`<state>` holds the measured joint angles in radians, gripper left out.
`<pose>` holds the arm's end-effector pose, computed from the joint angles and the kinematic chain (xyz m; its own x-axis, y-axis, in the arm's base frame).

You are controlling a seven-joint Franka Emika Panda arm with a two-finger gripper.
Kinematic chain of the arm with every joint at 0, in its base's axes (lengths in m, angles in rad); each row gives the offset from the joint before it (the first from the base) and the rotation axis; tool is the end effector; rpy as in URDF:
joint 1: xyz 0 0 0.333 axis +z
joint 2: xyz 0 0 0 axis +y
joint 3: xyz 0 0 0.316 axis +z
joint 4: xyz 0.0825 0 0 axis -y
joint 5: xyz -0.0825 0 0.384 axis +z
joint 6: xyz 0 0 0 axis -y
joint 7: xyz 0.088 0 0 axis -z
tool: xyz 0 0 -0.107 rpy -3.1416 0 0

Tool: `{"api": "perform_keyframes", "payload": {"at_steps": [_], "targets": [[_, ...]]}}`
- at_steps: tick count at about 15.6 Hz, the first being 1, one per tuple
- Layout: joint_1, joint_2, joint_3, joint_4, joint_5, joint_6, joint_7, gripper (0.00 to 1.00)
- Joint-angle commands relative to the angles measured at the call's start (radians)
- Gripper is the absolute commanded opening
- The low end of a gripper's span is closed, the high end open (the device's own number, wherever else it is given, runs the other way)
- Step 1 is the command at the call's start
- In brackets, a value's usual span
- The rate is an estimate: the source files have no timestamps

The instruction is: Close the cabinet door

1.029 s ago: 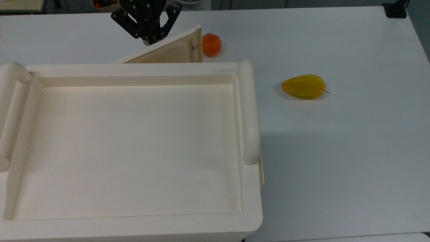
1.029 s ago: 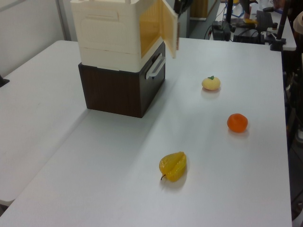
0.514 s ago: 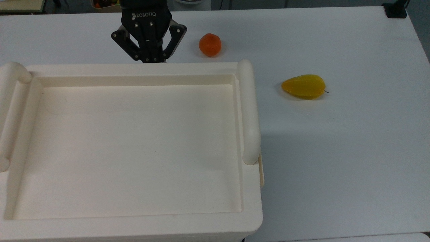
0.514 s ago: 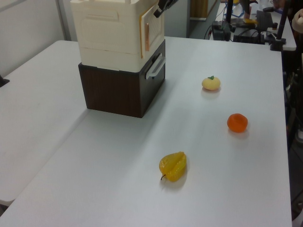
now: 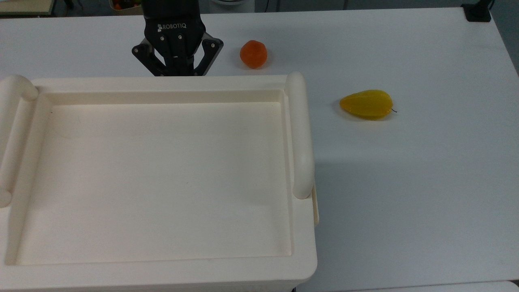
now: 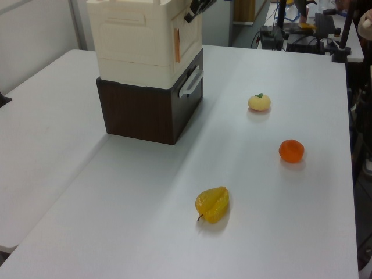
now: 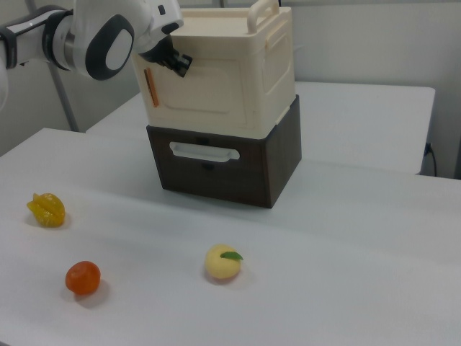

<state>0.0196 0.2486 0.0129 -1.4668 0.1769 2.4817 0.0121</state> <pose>0.6869 0.0204 0.6292 0.7229 -0.1300 0.6786 -0.0025 -0.9826 -0.1855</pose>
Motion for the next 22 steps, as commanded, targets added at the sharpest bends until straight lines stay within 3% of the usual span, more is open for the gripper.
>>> {"api": "perform_keyframes", "payload": {"at_steps": [1, 5, 10, 13, 18, 22], "targets": [[0.006, 0.008, -0.002, -0.015, -0.005, 0.081, 0.003, 0.00], [0.006, 0.006, -0.002, -0.018, -0.005, 0.077, 0.002, 0.00], [0.009, -0.043, -0.004, -0.102, -0.037, 0.017, -0.035, 0.00], [0.011, -0.063, -0.004, -0.107, -0.126, -0.145, -0.040, 0.00], [0.042, -0.132, -0.004, -0.107, -0.249, -0.547, -0.043, 0.00], [0.078, -0.195, -0.014, -0.133, -0.281, -0.766, -0.046, 0.00]]}}
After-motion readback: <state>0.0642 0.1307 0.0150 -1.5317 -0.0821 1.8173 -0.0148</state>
